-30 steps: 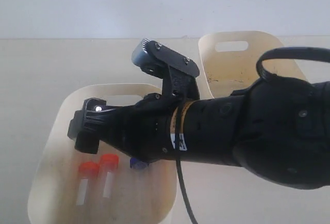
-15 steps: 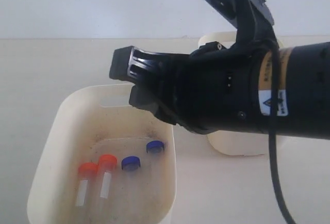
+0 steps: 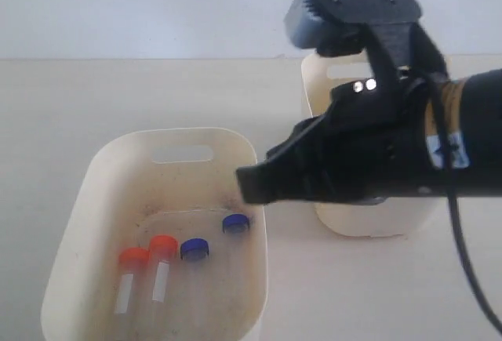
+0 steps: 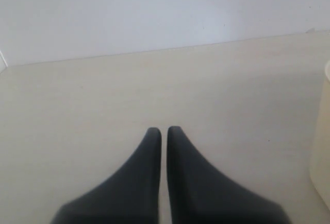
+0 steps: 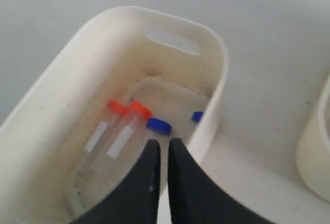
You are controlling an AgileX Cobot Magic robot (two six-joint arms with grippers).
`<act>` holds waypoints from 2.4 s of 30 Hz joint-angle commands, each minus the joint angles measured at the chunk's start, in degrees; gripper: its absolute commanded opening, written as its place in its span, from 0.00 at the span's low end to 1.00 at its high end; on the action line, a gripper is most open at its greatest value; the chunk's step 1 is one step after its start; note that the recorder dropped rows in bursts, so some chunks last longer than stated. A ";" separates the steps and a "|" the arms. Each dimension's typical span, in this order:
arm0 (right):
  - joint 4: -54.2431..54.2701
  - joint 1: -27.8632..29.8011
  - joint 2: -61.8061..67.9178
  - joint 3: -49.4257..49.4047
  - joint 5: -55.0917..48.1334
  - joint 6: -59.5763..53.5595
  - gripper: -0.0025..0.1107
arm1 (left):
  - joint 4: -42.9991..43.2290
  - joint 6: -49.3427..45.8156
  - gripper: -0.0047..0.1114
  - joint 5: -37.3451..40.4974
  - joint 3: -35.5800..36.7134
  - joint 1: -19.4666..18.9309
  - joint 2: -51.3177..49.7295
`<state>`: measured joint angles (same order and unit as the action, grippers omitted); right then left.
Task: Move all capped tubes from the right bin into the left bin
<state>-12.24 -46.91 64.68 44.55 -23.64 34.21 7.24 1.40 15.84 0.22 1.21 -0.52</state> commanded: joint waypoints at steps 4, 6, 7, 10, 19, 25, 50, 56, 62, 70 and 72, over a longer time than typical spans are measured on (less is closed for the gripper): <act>11.09 17.60 -13.23 -5.26 0.87 -1.11 0.07 | -0.38 0.66 0.08 -0.86 -0.22 -0.06 0.11; 14.17 22.15 -17.02 -9.03 2.09 -1.11 0.07 | -0.38 0.66 0.08 -0.86 -0.22 -0.06 0.11; 15.47 24.61 -19.11 -11.46 2.33 -1.11 0.07 | -0.38 0.66 0.08 -0.86 -0.22 -0.06 0.11; 19.16 31.59 -24.64 -19.86 2.59 -1.11 0.07 | -0.38 0.66 0.08 -0.86 -0.22 -0.06 0.11; 22.27 47.28 -47.10 -37.21 5.70 2.83 0.07 | -0.38 0.66 0.08 -0.86 -0.22 -0.06 0.11; 21.56 49.81 -58.39 -40.80 9.38 0.55 0.07 | -0.38 0.66 0.08 -0.86 -0.22 -0.06 0.11; 15.34 49.81 -64.68 -44.55 3.99 -29.84 0.07 | -0.38 0.66 0.08 -0.86 -0.22 -0.06 0.11; 15.34 49.81 -64.68 -44.55 3.59 -29.74 0.07 | -0.38 0.66 0.08 -0.86 -0.22 -0.06 0.11; 15.34 49.81 -64.68 -44.55 3.59 -29.74 0.07 | -0.38 0.66 0.08 -0.86 -0.22 -0.06 0.11; 15.34 49.81 -64.68 -44.55 3.59 -29.74 0.07 | -0.38 0.66 0.08 -0.86 -0.22 -0.06 0.11; 15.34 49.81 -64.68 -44.55 3.59 -29.74 0.07 | -0.38 0.66 0.08 -0.86 -0.22 -0.06 0.11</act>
<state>3.40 2.74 0.28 -0.02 -20.22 4.90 7.24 1.40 15.84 0.22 1.21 -0.52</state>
